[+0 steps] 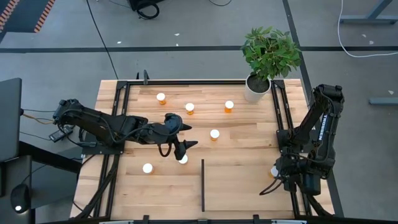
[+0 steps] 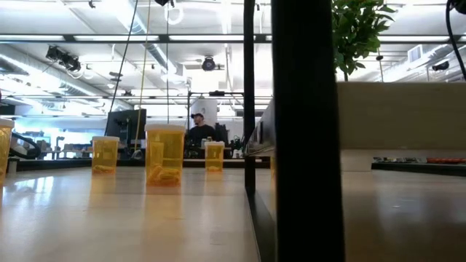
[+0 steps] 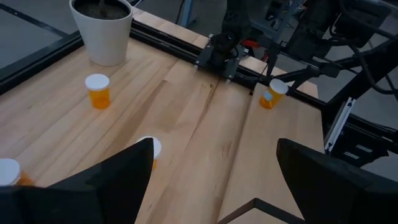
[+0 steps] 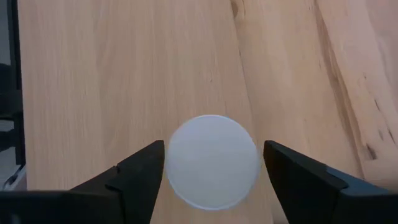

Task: Pick and place medicine bottles onto shelf by color
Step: Put the orange pill bottle on the shelf

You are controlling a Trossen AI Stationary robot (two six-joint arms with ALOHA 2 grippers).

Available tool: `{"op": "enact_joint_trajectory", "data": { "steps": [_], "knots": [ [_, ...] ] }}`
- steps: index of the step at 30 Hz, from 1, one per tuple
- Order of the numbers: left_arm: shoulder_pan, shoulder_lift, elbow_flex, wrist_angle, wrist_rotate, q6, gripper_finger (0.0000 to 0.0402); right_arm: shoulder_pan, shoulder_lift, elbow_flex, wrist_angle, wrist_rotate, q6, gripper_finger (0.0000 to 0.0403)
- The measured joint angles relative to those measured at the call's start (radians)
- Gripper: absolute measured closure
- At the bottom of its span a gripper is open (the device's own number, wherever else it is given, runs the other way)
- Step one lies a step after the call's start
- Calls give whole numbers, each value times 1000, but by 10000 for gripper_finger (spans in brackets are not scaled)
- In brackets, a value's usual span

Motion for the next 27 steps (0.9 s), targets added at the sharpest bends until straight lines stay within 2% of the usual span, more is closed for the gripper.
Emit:
{"op": "enact_joint_trajectory", "data": {
  "steps": [7, 18, 22, 27],
  "knots": [
    [0, 0, 0, -21, 0, 1, 56, 1, 0, 43, -18, -33, -7, 100],
    [2, 0, 0, -23, 0, 10, 56, -13, 0, 129, -157, -32, -29, 100],
    [2, 0, 0, -23, 0, 10, 56, -94, 0, 186, -180, -34, -103, 105],
    [2, 0, 0, -23, 0, 10, 56, -274, 0, 243, -152, -90, -273, 115]
  ]
}}
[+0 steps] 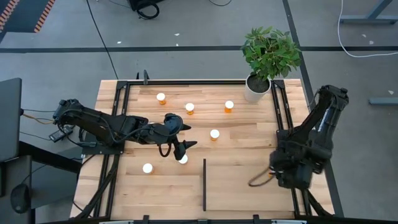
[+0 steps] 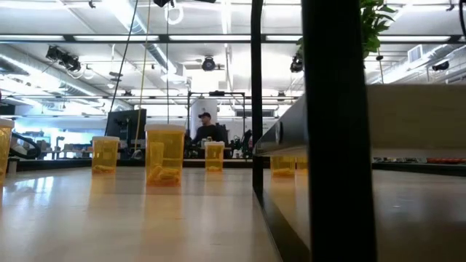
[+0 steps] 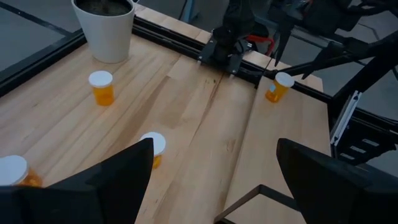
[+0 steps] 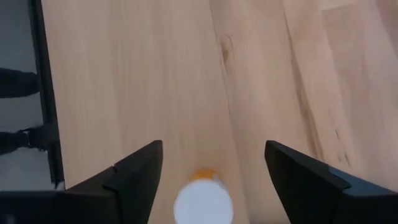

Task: Pick and place medicine bottles onto shelf by color
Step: Put the orange pill bottle on the shelf

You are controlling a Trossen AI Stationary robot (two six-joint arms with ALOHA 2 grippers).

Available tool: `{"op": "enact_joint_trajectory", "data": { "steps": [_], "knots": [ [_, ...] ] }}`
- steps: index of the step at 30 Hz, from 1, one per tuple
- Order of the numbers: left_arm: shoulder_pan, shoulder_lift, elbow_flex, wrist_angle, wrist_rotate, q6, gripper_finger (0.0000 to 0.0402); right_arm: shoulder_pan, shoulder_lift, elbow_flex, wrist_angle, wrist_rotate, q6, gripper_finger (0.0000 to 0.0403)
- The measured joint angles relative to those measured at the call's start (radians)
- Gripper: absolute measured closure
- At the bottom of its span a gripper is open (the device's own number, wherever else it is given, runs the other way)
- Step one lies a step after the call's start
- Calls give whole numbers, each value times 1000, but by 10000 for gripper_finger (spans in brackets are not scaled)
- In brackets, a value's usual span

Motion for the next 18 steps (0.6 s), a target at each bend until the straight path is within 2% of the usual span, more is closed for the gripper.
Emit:
{"op": "enact_joint_trajectory", "data": {
  "steps": [6, 11, 18],
  "knots": [
    [0, 0, 0, -2, 0, 0, 56, -202, 8, -15, 76, -204, -177, 125],
    [0, 0, 0, -24, 0, -4, 56, -254, 80, -16, 84, -317, -316, 132],
    [0, 0, 0, -53, 0, -5, 56, -280, 201, -17, 83, -345, -401, 140]
  ]
}}
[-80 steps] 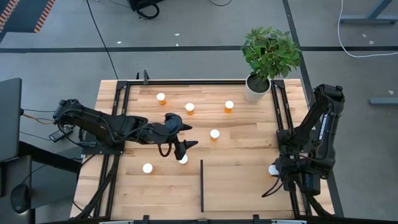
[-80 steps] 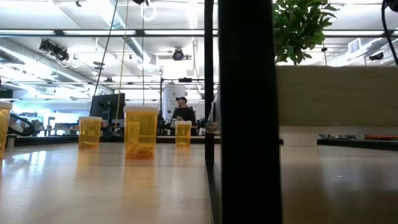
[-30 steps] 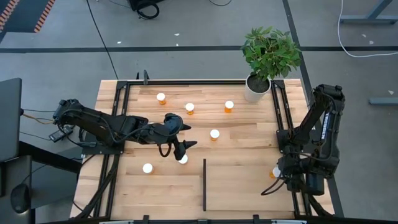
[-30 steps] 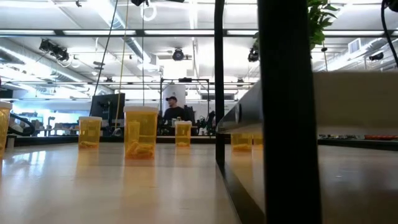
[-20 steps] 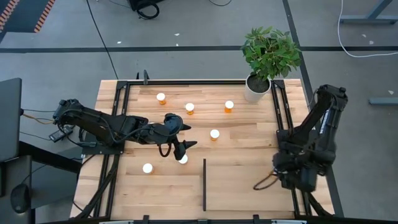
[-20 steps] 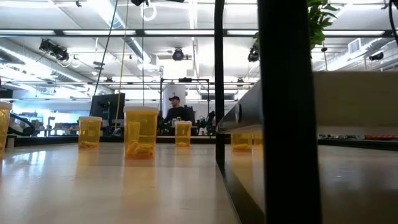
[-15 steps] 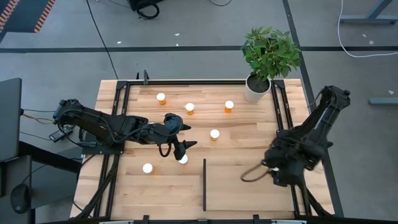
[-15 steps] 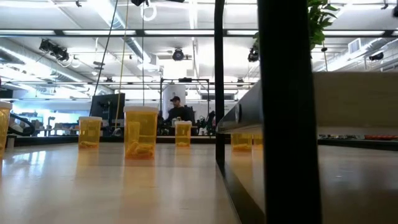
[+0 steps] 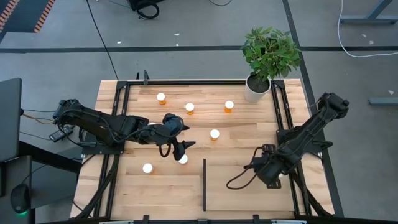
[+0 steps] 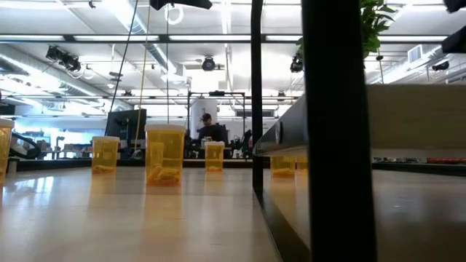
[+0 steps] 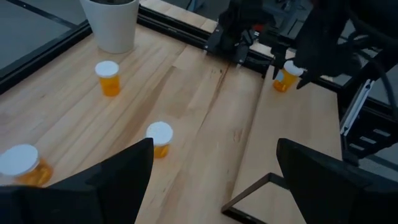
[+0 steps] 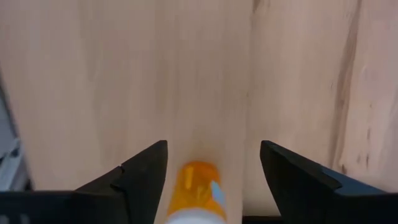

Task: Pick and place medicine bottles onto shelf by color
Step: Put the orange pill bottle on the shelf

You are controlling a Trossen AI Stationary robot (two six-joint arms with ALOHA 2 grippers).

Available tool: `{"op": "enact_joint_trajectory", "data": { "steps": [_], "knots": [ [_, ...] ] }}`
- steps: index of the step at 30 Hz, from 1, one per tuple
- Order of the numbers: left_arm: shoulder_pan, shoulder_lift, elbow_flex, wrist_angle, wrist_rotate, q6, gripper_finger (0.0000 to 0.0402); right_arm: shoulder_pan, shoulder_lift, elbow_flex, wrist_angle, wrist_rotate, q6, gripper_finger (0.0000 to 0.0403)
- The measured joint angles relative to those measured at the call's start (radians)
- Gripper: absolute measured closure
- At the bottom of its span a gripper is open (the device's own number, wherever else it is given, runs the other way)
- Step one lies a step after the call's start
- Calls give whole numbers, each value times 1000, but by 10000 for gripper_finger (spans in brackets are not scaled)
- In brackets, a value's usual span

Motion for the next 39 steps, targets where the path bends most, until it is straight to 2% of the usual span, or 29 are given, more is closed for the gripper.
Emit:
{"op": "enact_joint_trajectory", "data": {
  "steps": [7, 18, 26, 39],
  "knots": [
    [0, 0, 0, -36, 0, 2, 56, -40, 61, 0, -14, 8, -27, 144],
    [-1, 0, 0, -42, 0, -6, 56, -22, 76, 0, -27, -22, -26, 147],
    [-1, 0, 0, -42, 0, -26, 56, -16, 76, 0, -27, -25, -19, 193],
    [-1, 0, 0, -44, 0, -32, 56, 91, 76, 0, -51, -25, 72, 238]
  ]
}}
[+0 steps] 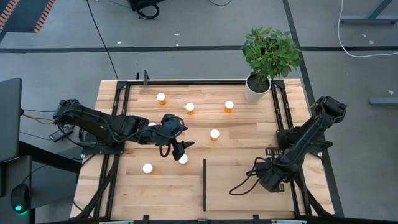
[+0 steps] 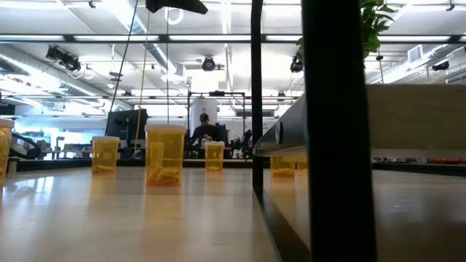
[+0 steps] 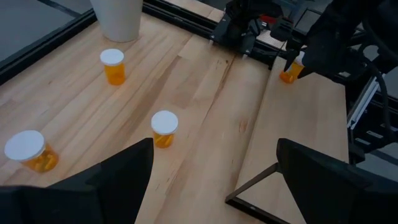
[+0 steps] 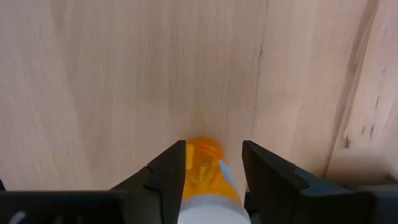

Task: Pick and place medicine bottles onto shelf by color
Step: Put the orange pill bottle on the shelf

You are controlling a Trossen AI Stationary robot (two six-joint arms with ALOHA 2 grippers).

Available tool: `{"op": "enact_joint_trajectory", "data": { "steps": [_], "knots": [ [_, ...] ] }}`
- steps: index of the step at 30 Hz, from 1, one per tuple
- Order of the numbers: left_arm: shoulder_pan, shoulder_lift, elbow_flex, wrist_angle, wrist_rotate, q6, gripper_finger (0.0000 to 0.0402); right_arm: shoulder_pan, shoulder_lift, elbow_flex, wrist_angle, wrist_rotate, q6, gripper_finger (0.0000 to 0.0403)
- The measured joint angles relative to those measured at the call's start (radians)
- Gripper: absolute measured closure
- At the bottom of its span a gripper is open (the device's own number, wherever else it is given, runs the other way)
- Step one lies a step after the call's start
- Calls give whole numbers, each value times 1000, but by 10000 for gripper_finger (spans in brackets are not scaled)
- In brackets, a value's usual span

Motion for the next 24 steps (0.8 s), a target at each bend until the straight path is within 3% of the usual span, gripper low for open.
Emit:
{"op": "enact_joint_trajectory", "data": {
  "steps": [24],
  "knots": [
    [0, 0, 0, -1, 0, 0, 56, 61, -17, 0, -14, -38, 109, 242]
  ]
}}
